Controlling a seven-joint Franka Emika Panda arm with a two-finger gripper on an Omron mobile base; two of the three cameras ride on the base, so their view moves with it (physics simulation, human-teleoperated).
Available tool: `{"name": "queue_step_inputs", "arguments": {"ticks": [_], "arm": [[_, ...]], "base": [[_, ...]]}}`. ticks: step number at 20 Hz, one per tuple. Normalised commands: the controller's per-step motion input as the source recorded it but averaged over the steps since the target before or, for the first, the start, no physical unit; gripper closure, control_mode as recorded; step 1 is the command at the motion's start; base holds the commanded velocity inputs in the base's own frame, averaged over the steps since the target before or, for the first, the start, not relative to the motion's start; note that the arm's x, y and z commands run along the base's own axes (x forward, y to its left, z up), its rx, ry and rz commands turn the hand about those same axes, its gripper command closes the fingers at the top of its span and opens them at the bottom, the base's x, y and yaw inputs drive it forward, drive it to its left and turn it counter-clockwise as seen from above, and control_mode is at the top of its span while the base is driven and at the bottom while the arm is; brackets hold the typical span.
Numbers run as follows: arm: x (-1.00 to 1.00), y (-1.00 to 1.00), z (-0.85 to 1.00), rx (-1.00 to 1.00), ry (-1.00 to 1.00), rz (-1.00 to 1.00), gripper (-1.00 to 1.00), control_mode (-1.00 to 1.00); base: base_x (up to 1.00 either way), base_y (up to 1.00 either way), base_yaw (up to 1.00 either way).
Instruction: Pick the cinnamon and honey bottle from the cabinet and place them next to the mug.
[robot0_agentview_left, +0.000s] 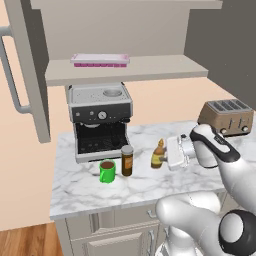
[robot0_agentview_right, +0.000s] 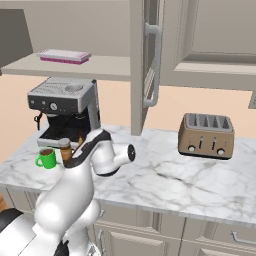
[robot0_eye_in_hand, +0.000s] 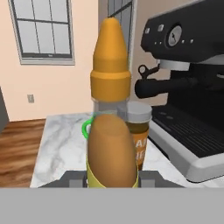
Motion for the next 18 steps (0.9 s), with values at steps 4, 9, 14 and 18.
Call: {"name": "queue_step_inputs", "arguments": {"ticks": [4,9,14,18], "arm": [[0.33,0.08,-0.09,-0.03,0.00,0.00,1.00,-1.00],[0.21,0.06,-0.17,0.00,0.00,0.00,1.00,-1.00],[0.17,0.22,-0.13,0.00,0.00,0.00,1.00,-1.00],[0.08,0.25,-0.08,0.00,0.00,0.00,1.00,-1.00]], "base": [[0.00,0.00,0.00],[0.00,0.00,0.00],[0.00,0.00,0.00],[0.00,0.00,0.00]]}}
